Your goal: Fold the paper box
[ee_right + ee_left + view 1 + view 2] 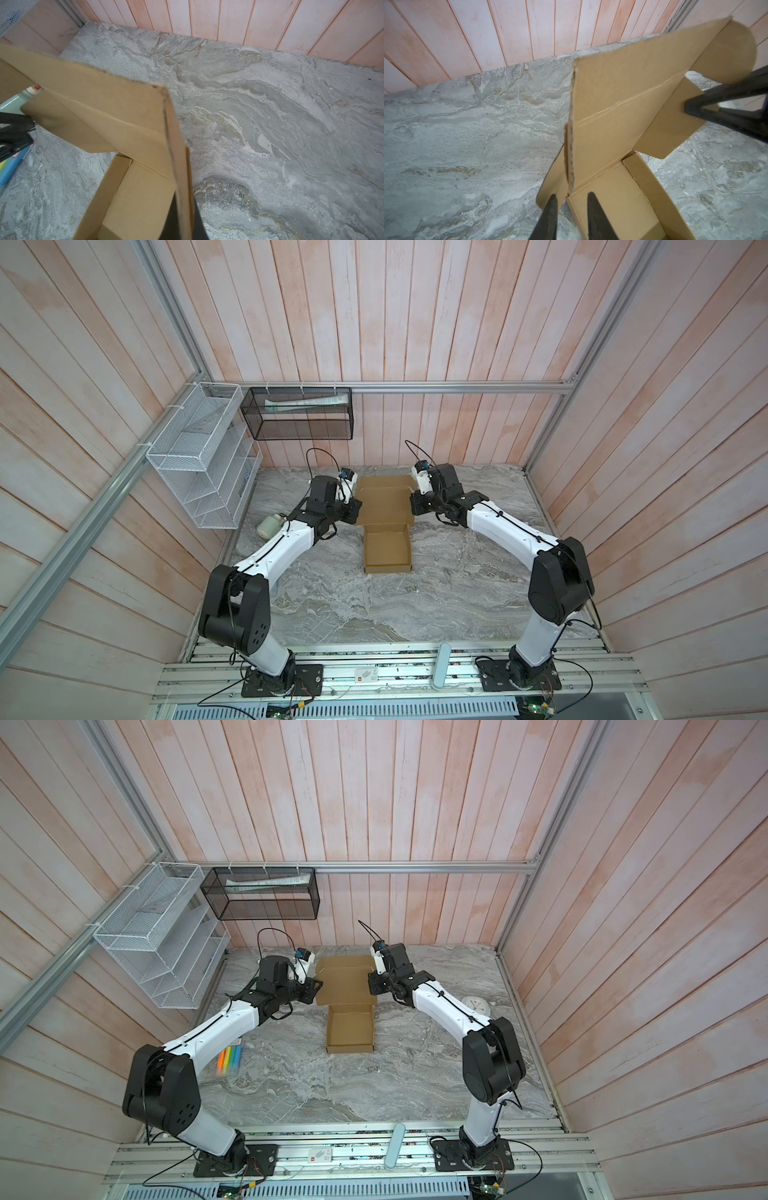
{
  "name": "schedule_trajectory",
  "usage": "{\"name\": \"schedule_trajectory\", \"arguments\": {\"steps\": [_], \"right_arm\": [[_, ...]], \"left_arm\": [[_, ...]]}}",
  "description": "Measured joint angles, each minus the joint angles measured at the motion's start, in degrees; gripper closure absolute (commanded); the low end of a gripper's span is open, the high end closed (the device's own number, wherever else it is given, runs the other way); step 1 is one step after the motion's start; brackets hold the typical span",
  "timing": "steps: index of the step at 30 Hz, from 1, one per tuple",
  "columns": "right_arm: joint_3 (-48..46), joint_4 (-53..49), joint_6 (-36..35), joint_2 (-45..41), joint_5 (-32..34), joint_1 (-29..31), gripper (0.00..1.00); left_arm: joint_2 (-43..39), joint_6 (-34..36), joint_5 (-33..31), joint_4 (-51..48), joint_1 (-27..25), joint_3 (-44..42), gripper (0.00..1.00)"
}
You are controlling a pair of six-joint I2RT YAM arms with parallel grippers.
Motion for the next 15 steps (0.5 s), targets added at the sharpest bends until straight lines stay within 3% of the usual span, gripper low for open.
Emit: {"name": "schedule_trajectory", "arguments": {"steps": [9, 13, 15], "right_arm": [[0.5, -0.2, 0.0, 0.0, 1.2, 0.8, 1.0], [0.5, -0.4, 0.0, 0.0, 1.7, 1.1, 1.0], [0.5, -0.4, 0.0, 0.0, 1.9, 1.2, 1.0]], "left_arm": [[0.0, -1.2, 1.6, -0.1, 0.0, 0.0, 0.84], [0.0, -1.8, 2.1, -0.1, 0.0, 0.0, 0.84], [0.0, -2.1, 2.1, -0.2, 0.0, 0.0, 0.8]]}}
